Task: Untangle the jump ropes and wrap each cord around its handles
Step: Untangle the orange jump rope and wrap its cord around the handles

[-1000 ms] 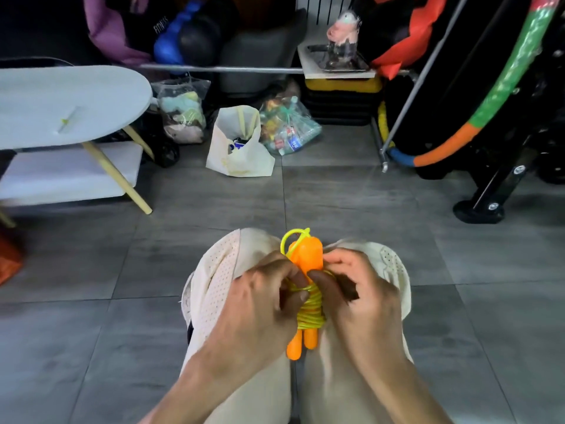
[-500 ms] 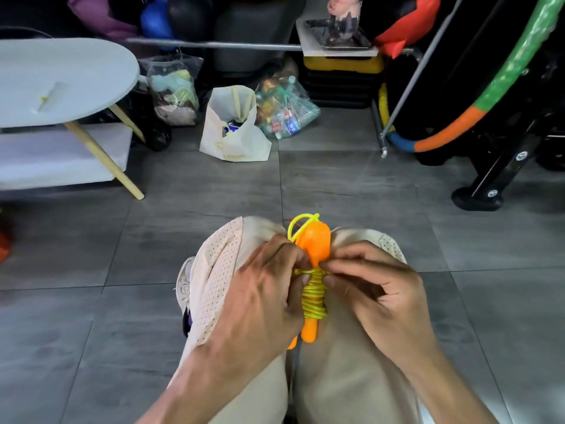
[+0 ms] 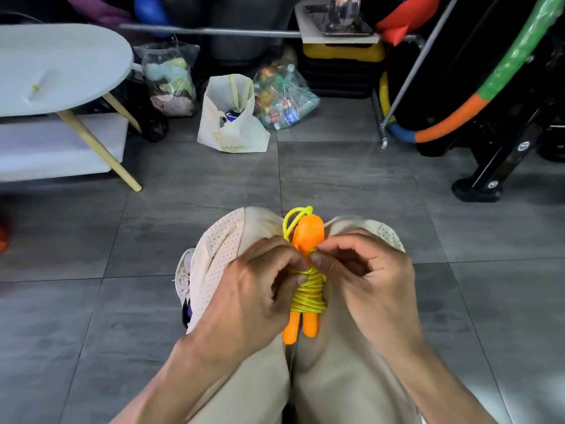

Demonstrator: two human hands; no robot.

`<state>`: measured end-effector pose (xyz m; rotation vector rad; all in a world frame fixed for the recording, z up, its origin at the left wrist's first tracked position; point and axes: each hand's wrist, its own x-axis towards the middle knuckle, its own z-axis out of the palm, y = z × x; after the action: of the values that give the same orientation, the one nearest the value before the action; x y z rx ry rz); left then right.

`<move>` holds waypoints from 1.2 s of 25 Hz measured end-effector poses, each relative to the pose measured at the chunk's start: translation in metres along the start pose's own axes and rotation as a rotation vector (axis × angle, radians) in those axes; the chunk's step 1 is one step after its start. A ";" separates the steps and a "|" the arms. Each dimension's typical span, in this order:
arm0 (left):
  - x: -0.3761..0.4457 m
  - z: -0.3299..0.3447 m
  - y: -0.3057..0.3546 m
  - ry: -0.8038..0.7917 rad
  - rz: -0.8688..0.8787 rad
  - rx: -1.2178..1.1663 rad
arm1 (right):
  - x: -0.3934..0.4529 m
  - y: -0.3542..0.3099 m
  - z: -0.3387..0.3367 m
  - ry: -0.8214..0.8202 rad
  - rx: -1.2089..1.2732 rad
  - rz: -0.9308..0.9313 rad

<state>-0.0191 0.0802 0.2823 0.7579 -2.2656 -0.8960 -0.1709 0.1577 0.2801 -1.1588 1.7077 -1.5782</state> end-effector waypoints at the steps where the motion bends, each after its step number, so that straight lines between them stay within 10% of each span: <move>1: 0.000 0.000 0.000 -0.010 -0.010 -0.030 | -0.001 0.000 0.000 0.005 -0.015 0.003; 9: 0.010 -0.007 -0.001 -0.104 -0.185 -0.226 | -0.005 -0.003 -0.008 -0.225 -0.300 -0.202; 22: 0.002 0.007 -0.002 0.071 0.152 0.136 | -0.008 0.004 -0.007 -0.099 -0.253 -0.208; 30: 0.003 0.007 0.005 0.127 -0.184 -0.203 | -0.010 0.011 -0.005 -0.025 -0.401 -0.330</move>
<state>-0.0275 0.0838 0.2824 0.9128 -1.9828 -1.1116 -0.1733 0.1681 0.2690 -1.7248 1.9500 -1.4247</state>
